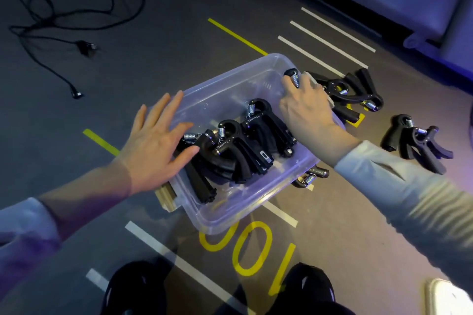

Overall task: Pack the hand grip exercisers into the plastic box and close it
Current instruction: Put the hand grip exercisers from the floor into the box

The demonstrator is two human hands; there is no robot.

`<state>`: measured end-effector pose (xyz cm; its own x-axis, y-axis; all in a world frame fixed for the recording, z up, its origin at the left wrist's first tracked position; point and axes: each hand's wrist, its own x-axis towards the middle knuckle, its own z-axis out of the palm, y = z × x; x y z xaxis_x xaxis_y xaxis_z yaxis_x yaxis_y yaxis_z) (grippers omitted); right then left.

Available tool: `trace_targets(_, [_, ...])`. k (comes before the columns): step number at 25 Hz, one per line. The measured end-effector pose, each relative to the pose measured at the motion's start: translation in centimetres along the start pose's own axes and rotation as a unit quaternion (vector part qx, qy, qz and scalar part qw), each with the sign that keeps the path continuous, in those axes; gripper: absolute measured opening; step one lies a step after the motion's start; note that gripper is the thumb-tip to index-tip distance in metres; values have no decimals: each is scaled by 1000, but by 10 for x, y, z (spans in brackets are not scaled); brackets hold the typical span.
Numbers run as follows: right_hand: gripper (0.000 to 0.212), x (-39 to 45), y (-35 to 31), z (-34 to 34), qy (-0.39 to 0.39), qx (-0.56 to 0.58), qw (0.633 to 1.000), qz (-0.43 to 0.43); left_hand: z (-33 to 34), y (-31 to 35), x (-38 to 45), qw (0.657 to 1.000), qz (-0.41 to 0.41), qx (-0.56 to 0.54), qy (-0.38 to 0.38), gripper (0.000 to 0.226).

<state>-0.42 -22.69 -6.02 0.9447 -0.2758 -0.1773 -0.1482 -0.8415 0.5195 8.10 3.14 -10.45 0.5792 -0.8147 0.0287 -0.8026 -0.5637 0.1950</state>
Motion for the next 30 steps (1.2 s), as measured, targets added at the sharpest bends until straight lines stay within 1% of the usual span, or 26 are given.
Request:
trace_targets(2, [29,11,-13,-3,7,-14,999,-34,0,1,-1,1000,-2,-13,5,78])
trace_targets(3, [30,14,-23,0,11,-20,997,-69,1,1,-1,1000,-1,-14,9,80])
trace_targets(5, [34,18,-42,9,24,-56,990,-126,1,2,-1,1000,-2,-8,9,78])
trace_targets(6, [37,20,-47,10,33,-55,989,-134,1,3,0,1000,-3,-6,6,74])
trace_targets(7, [41,19,-47,9,43,-49,989,-132,1,3,0,1000,-4,-3,5,71])
trace_targets(8, [42,17,-46,9,70,-38,988,-133,1,3,0,1000,-4,-1,5,69])
trace_targets(10, [35,15,-44,21,90,61,984,-142,2,4,-1,1000,-2,6,6,68])
trace_targets(11, [33,16,-43,31,53,114,979,-162,2,4,-1,1000,-2,10,5,68])
trace_targets(12, [34,16,-40,37,12,162,974,-155,2,4,0,1000,-3,13,3,69])
trace_targets(14, [39,17,-29,47,-48,233,967,-93,1,4,0,1000,-8,12,-4,70])
trace_targets(15, [46,17,-24,53,-85,269,957,-68,2,4,0,1000,-9,13,-7,72])
trace_targets(17, [57,14,-18,56,-148,365,917,-59,2,4,0,1000,-5,20,-4,76])
trace_targets(18, [56,12,-17,55,-147,407,899,-68,2,4,1,1000,-2,25,-2,77])
trace_targets(19, [49,10,-17,51,-127,431,890,-75,2,4,1,1000,-1,29,-2,78])
trace_targets(20, [39,9,-18,48,-109,442,887,-76,2,4,1,1000,0,30,-5,79])
trace_targets(21, [32,8,-20,46,-108,439,889,-74,3,4,1,1000,-1,29,-8,79])
trace_targets(22, [28,8,-21,44,-119,432,891,-70,2,4,1,1000,-2,28,-9,79])
trace_targets(27, [32,12,-15,40,-190,382,901,-78,-3,10,0,999,-8,28,-31,82])
trace_targets(30, [33,10,-10,36,-227,366,899,-83,-6,23,-2,998,16,20,-50,88])
